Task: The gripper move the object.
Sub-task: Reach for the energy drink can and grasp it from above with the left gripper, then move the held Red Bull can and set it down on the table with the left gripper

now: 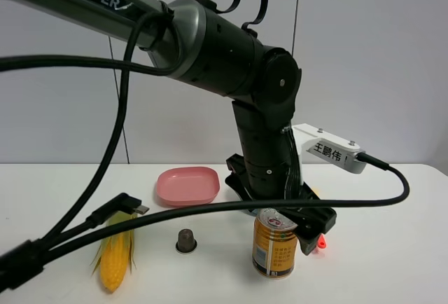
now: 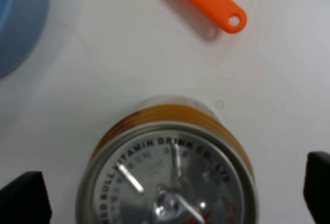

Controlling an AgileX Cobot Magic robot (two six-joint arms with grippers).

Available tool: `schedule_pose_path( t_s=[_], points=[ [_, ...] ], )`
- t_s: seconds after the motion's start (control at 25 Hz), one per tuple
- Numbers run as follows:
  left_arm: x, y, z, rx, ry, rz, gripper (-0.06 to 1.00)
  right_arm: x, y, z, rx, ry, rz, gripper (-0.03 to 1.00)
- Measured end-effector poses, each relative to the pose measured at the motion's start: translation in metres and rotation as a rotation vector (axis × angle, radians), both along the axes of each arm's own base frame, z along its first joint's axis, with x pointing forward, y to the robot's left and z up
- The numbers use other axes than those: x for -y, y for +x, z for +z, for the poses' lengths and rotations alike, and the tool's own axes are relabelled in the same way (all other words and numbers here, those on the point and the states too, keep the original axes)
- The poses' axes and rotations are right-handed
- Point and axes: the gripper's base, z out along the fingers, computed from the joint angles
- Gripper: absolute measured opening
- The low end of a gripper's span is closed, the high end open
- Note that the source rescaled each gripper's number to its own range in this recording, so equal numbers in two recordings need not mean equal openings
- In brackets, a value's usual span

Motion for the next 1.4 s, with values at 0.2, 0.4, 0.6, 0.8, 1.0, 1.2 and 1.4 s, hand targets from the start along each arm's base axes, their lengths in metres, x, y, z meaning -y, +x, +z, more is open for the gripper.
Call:
schedule_pose_path(
  t_s=[0.2,0.4,0.6,0.8,1.0,1.2,1.4],
  points=[
    [0.003,0.002,-0.005,0.008,-0.027,0.003,1.0,0.0,0.0,0.0,0.0,0.0,0.0,1.0],
    [0.004,0.003,-0.007,0.017,-0.03,-0.008,1.0,0.0,0.0,0.0,0.0,0.0,0.0,1.0],
    [0.004,0.007,-0.025,-0.001,-0.009,-0.007,1.0,0.0,0.0,0.0,0.0,0.0,0.0,1.0],
    [0.004,0.007,-0.032,-0.005,0.0,-0.014,0.96,0.0,0.0,0.0,0.0,0.0,0.0,1.0],
    [0.004,0.007,-0.034,-0.005,0.003,-0.02,0.0,0.0,0.0,0.0,0.0,0.0,0.0,1.0],
    [0.004,0.007,-0.033,-0.008,0.009,-0.022,0.01,0.0,0.0,0.0,0.0,0.0,0.0,1.0],
    [0.003,0.007,-0.013,-0.053,0.07,-0.019,0.01,0.0,0.0,0.0,0.0,0.0,0.0,1.0]
  ],
)
